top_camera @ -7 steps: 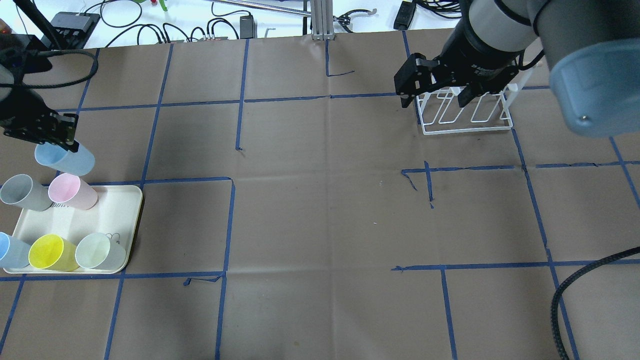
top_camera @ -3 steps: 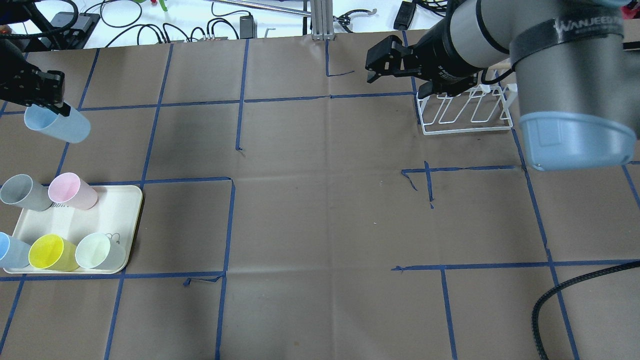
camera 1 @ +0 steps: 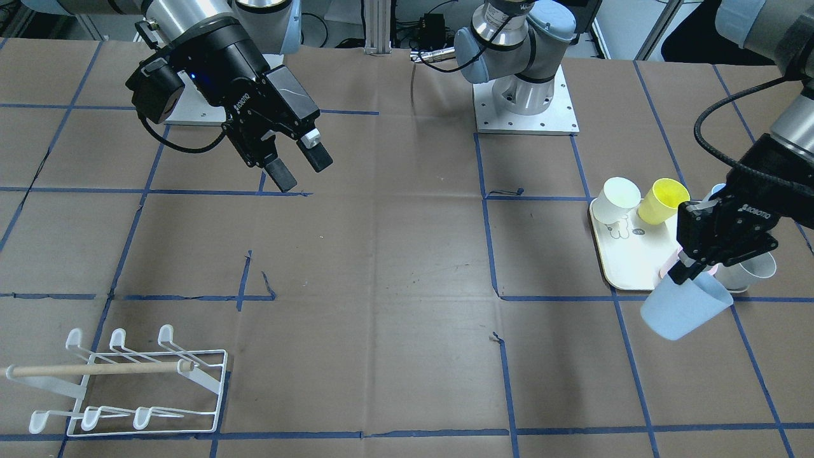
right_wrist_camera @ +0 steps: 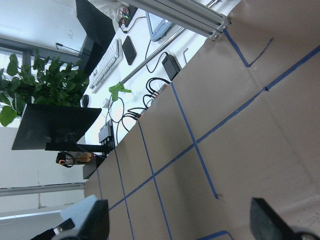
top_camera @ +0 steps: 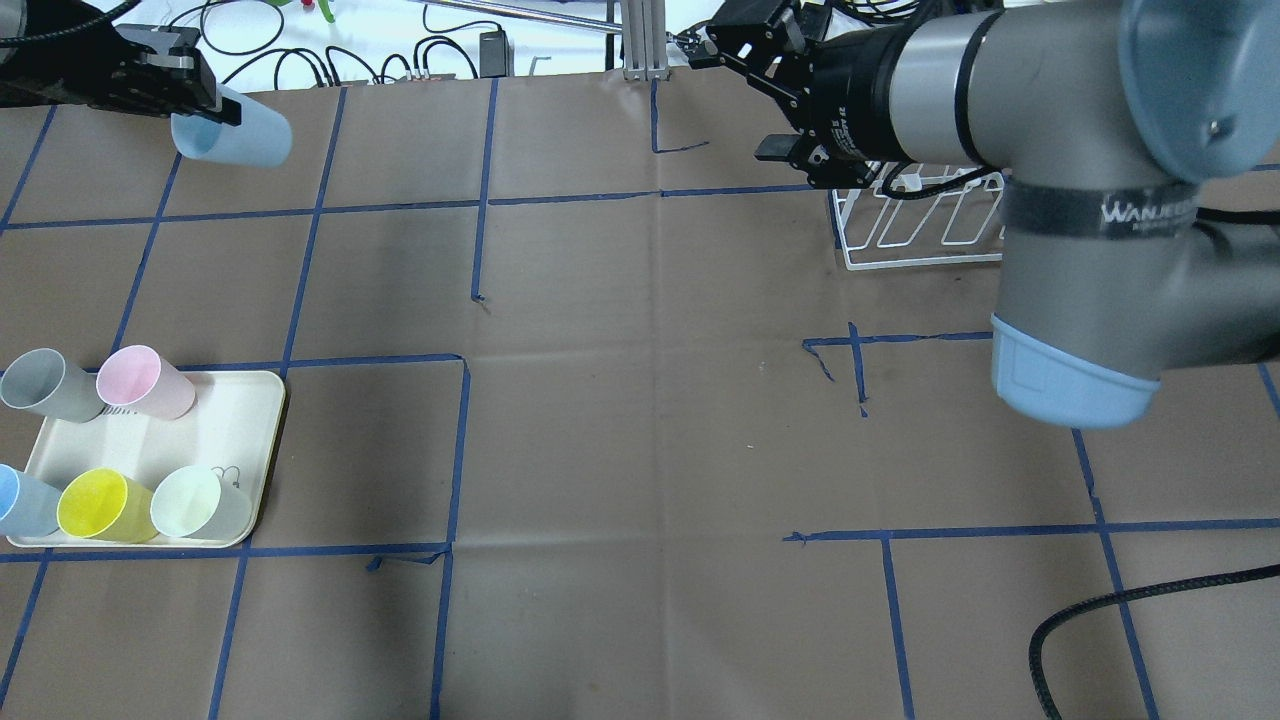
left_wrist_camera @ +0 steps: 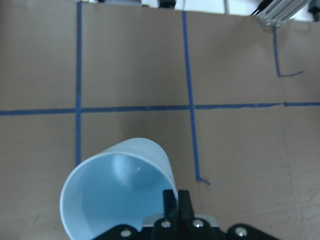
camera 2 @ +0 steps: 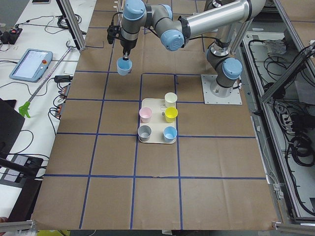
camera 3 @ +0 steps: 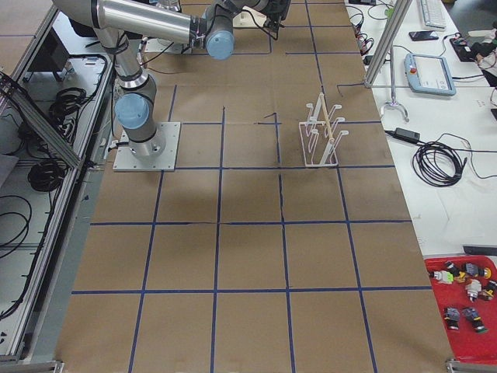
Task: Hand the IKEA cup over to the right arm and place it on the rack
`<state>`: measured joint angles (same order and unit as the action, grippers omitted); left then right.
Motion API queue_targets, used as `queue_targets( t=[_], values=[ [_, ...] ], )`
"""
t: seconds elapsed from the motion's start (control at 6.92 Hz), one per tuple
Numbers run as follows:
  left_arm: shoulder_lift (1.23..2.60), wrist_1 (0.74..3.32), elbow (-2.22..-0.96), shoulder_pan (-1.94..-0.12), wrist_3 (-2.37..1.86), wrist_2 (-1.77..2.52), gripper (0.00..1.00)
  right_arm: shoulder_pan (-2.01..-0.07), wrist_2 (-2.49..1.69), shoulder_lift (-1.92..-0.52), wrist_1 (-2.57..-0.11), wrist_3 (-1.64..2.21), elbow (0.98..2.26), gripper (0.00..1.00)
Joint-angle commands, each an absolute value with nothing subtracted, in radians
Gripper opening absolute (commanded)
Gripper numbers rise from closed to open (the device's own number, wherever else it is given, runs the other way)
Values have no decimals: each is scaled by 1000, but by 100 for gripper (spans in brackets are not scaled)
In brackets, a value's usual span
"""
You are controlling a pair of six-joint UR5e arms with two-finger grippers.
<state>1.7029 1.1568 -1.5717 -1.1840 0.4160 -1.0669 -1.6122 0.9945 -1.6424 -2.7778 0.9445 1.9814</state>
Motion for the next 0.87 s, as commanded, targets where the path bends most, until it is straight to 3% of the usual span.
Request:
queue_targets(
  t=[0.0, 0.43, 0.72],
  values=[
    [1703, 972, -1639, -1210, 434, -857, 0, -1591, 973, -1644, -3010, 1178, 2093, 100],
    [1704, 518, -1880, -1218, 437, -587, 0, -1576, 906, -1632, -3079, 1236, 2172, 99],
    [1716, 286, -1962, -1238, 445, -420, 0, -1549, 929, -1643, -3079, 1235, 2175, 100]
  ],
)
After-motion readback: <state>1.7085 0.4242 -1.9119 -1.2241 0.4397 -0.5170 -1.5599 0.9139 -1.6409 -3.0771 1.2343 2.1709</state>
